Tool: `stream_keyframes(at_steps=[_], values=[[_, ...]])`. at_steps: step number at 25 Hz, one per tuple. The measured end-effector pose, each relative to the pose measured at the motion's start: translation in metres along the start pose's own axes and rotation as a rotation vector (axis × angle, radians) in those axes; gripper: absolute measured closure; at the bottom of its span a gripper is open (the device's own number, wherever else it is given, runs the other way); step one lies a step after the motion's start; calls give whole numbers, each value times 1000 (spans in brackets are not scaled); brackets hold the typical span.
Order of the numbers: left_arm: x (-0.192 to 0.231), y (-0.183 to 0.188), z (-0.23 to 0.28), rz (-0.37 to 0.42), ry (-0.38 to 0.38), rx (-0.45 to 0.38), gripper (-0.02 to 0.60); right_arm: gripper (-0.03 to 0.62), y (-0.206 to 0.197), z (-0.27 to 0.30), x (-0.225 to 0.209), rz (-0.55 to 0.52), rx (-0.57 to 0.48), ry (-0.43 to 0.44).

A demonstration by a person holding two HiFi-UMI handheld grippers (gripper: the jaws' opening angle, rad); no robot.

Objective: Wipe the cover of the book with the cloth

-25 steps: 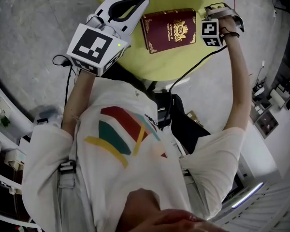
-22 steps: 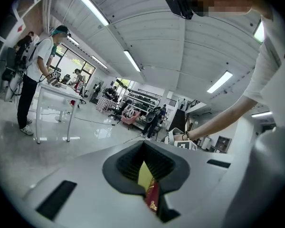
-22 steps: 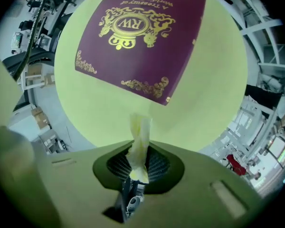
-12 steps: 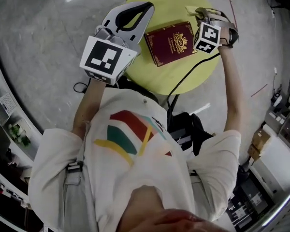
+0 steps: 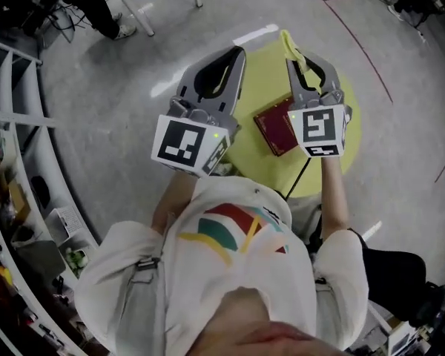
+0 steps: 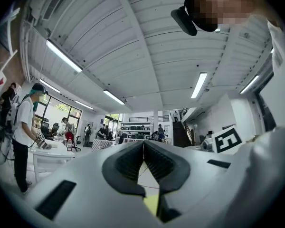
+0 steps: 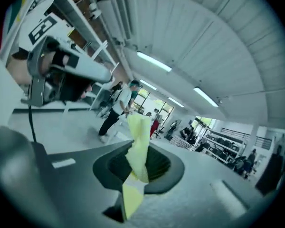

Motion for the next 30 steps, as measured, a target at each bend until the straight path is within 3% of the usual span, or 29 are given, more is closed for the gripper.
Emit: stream_keyframes(at_steps=[6,10,15,30], values=[[-17,22,3,28,-39,-86,565,565,49,-43,12,190,-236,-235],[-35,20,-4,55,-89,-103,565,565,45,-74,34,259,-257,-362],[-39,16,-11,74,-114,-103,565,565,44,-86,49,242,-253,-368],[-26,14,-17,65,-81,-115,565,565,45,-86,51,210,-213,-390]])
Point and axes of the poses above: the fingertips, and each gripper's own axes: z forward along the fingers, x to its left, y out of its top, the point moved 4 cm from there along -z, backward along the fingers, and after that the axes turned 14 degrees about -x, right-handed, at the moved point
